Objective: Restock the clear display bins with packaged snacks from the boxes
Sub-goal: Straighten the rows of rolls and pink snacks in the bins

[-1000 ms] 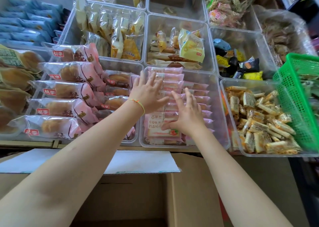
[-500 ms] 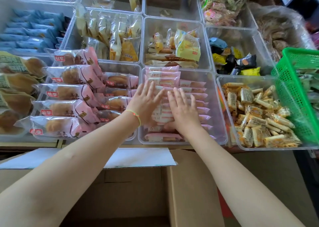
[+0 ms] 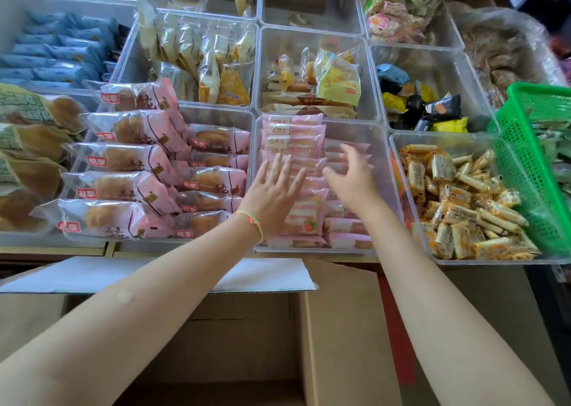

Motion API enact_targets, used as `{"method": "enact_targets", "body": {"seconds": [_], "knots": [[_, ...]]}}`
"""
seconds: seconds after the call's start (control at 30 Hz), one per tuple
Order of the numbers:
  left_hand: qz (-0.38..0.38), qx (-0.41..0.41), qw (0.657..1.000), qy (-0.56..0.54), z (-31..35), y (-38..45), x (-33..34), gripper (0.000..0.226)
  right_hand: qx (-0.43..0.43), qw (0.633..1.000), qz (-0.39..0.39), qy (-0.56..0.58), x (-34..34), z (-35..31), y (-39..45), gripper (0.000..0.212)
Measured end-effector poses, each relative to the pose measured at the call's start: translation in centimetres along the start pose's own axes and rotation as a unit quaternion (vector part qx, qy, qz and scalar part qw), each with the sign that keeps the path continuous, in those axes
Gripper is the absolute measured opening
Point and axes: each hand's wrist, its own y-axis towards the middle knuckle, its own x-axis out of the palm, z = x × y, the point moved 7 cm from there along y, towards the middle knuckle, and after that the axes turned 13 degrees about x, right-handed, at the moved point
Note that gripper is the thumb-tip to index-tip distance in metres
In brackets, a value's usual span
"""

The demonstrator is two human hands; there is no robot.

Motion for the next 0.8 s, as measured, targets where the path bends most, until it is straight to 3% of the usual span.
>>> {"method": "enact_targets", "body": {"seconds": [0.13, 0.27, 0.43, 0.6, 0.8], "knots": [[0.024, -0.009, 1.000, -0.009, 0.7, 0.4, 1.1, 0.093, 0.107, 0.994, -0.008, -0.016, 1.2, 0.7, 2.5, 0.041], [0.026, -0.020, 0.999, 0.018, 0.5, 0.5, 1.6, 0.110, 0.061, 0.998, -0.004, -0.014, 1.9, -1.7, 3.5, 0.018], [0.065, -0.028, 0.997, 0.042, -0.7, 1.5, 1.1, 0.103, 0.019, 0.998, 0.049, 0.025, 1.2, -2.6, 4.0, 0.011], [0.048, -0.032, 0.998, 0.026, -0.4, 1.5, 1.6, 0.096, 0.026, 1.000, -0.014, 0.003, 1.8, -1.6, 4.1, 0.011], [0.061, -0.050, 0.997, 0.012, -0.3, 1.0, 1.5, 0.089, 0.067, 0.997, -0.021, 0.013, 0.7, 1.9, 2.0, 0.021]]}}
